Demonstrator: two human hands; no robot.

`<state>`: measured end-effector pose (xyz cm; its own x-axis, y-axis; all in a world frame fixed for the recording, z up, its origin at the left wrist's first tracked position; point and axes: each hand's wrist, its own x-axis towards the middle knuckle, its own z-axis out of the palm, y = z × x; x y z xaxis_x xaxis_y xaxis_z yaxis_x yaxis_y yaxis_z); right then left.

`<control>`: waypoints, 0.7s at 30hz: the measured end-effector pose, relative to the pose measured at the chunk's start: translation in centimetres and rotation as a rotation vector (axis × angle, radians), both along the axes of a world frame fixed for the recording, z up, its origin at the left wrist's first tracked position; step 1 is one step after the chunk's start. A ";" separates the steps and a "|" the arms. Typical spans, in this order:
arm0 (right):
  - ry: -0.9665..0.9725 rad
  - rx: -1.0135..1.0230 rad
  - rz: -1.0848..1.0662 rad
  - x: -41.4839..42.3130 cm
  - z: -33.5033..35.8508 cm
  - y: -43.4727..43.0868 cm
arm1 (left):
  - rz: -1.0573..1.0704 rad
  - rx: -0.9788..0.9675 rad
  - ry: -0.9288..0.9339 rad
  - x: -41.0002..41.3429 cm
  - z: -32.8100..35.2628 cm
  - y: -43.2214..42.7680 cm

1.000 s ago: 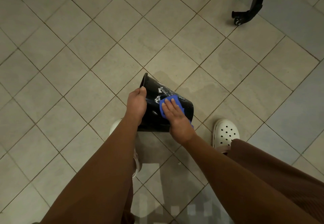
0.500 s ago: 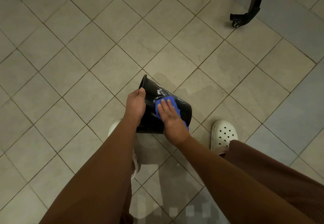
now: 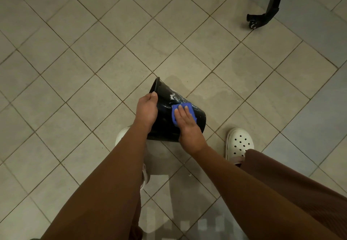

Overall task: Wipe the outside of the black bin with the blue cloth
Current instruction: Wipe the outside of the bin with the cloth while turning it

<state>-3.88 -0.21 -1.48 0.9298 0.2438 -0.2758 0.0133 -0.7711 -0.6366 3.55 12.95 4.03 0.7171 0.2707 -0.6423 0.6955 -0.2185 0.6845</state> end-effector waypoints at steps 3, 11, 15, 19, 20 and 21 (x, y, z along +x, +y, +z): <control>-0.039 -0.012 0.089 1.2 0.3 0.5 | -0.021 0.012 -0.004 0.0 0.0 -0.1; 0.187 -0.066 -0.137 2.8 0.9 0.6 | -0.047 -0.003 0.000 -0.1 0.1 -0.2; -0.010 -0.001 0.015 0.6 0.9 1.4 | -0.020 -0.004 0.007 0.1 -0.1 -0.1; -0.073 0.022 0.127 1.5 0.6 2.4 | -0.039 -0.010 0.010 0.1 -0.1 -0.3; -0.060 0.032 0.122 2.1 0.8 2.5 | -0.038 -0.017 0.012 0.1 -0.1 -0.4; -0.044 0.043 0.103 2.7 1.0 2.4 | -0.032 -0.029 0.010 0.1 -0.1 -0.4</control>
